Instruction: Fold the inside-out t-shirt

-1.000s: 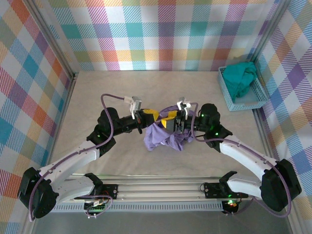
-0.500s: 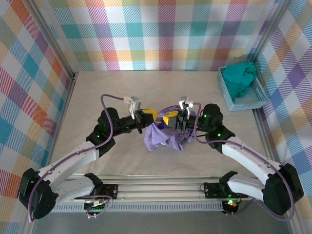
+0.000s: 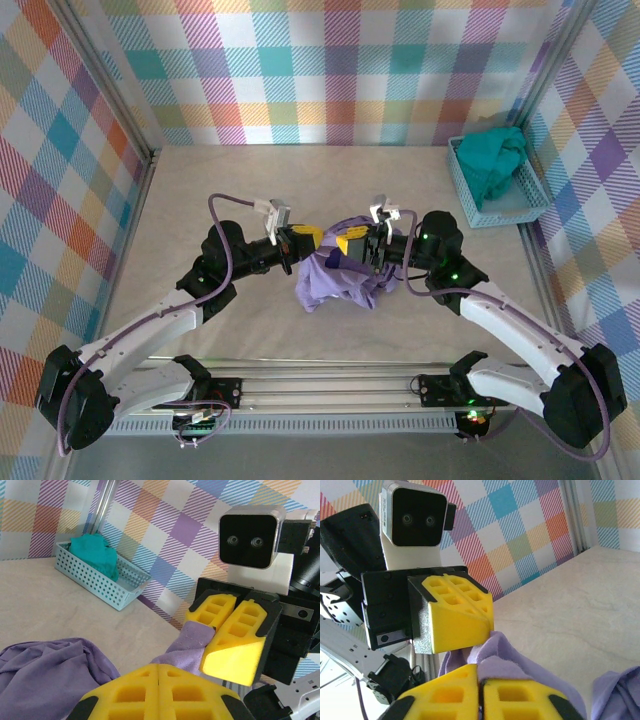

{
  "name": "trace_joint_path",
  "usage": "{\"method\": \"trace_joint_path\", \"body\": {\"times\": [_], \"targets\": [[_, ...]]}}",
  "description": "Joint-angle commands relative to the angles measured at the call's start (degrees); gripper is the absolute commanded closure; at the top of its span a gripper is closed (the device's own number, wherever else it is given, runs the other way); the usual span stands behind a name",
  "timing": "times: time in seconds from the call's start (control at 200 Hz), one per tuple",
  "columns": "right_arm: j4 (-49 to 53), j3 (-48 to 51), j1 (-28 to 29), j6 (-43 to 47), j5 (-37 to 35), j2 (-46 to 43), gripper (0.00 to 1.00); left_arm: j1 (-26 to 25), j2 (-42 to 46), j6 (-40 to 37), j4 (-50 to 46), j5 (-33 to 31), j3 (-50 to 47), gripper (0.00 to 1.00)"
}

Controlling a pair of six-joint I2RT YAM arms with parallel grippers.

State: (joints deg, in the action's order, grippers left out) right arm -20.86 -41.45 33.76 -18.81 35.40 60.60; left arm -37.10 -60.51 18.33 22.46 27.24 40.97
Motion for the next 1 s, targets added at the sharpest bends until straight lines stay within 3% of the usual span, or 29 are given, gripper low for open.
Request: {"method": "trace_joint_path", "body": {"times": [0.0,0.115,0.2,0.355,0.48,0.58,0.72,0.83,0.995], "targets": [[0.01,-2.28,0.17,-0.01,2.0,-0.01,0.98,-0.58,0.78,-1.78,-1.06,-2.11,0.04,1.0],[3.5,-3.4,0.17,0.29,3.31,-1.17,1.0,-0.6,0.38,-2.49,-4.71,-8.26,0.52,1.0],[7.37,-5.18,0.08,-0.25,5.68,-1.15,1.0,-0.6,-0.43,-3.21,-9.17,-13.67,1.97,0.91],[5.55,-5.62,0.07,-6.82,6.58,1.55,1.0,-0.6,-2.02,-4.68,-14.24,-13.79,4.2,0.67],[5.11,-6.68,0.07,-11.8,4.76,3.67,1.0,-1.03,0.78,-5.32,-18.09,-16.91,3.71,0.55],[8.85,-9.28,0.07,-13.29,2.27,4.89,1.0,-2.0,5.37,-4.92,-21.09,-21.24,2.38,0.49],[18.33,-14.29,0.08,-11.26,0.02,6.85,1.0,-6.16,9.44,-3.42,-25.75,-22.68,3.0,0.43],[23.11,-16.81,0.08,-9.33,-1.64,8.16,1.0,-9.92,7.23,-0.99,-26.68,-21.16,4.18,0.34],[27.93,-20.03,0.04,-7.22,-2.39,9.16,1.0,-12.2,0.95,-2.43,-25.77,-23.34,4.5,0.33]]}}
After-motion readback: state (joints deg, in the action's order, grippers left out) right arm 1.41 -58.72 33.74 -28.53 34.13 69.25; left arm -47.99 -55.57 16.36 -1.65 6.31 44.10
